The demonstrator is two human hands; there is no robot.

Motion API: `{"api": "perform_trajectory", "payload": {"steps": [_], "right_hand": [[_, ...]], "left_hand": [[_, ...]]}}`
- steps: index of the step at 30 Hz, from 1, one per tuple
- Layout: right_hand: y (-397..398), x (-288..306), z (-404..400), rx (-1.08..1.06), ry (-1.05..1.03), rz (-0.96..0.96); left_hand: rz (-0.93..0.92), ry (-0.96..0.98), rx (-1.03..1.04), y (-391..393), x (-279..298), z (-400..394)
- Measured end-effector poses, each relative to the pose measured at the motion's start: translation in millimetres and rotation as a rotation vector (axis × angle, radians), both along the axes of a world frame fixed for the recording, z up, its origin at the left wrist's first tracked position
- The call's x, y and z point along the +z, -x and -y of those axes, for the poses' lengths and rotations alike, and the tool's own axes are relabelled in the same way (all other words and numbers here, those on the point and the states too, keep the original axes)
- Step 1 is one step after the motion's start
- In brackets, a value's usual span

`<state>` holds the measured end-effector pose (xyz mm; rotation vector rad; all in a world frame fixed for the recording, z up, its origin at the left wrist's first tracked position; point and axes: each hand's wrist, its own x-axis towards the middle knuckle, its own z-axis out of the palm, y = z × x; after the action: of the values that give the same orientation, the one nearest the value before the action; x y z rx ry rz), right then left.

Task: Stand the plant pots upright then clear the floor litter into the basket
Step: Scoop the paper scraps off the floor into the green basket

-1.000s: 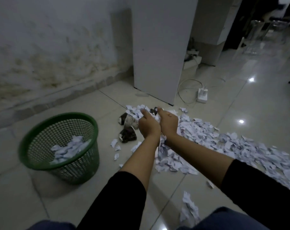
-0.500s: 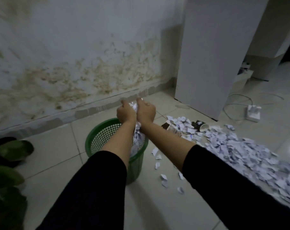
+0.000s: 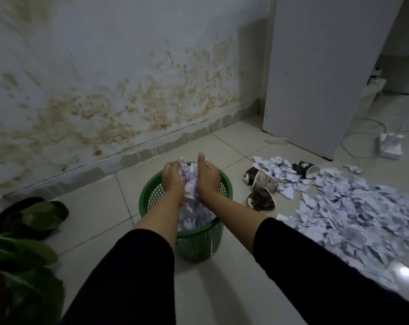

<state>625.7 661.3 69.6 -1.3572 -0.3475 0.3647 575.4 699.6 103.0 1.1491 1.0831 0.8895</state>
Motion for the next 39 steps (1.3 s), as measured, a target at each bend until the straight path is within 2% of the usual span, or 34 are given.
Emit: {"api": "perform_trajectory", "payload": {"steps": [8,12,16,23,26,30,34,39], "right_hand": [[-13.2,-1.0,5.2,0.194,0.002,0.072],[-18.8,-1.4,7.8,0.231,-0.01,0.092],[-21.3,1.5,11.8,0.239,0.005,0.08],[-32.7,0.5,13.0,0.247,0.128,0.132],[-37.3,3.2,16.5,0.313,0.113,0.112],[-40.4,10.3,25.0,0.331,0.087,0.092],[-46.4,19.1,32.8,0.316,0.125,0.151],[-60.7,41.2,50.8,0.373,0.153,0.2]], "left_hand": [[-0.004,-0.007,0.067,5.6,-10.7,-4.5],[-0.02,0.012,0.084,9.0,-10.5,-0.6],[-0.117,-0.042,0.074,13.1,-15.6,-1.4],[-0.195,-0.023,0.091,15.0,-14.8,-1.8],[-0.244,-0.033,0.017,8.8,-17.3,-3.1],[-0.265,0.017,0.047,-2.4,-26.1,-8.9],[-0.221,-0.093,0.161,2.8,-12.6,3.1],[-0.345,-0.232,0.132,-9.1,7.7,17.8]]}}
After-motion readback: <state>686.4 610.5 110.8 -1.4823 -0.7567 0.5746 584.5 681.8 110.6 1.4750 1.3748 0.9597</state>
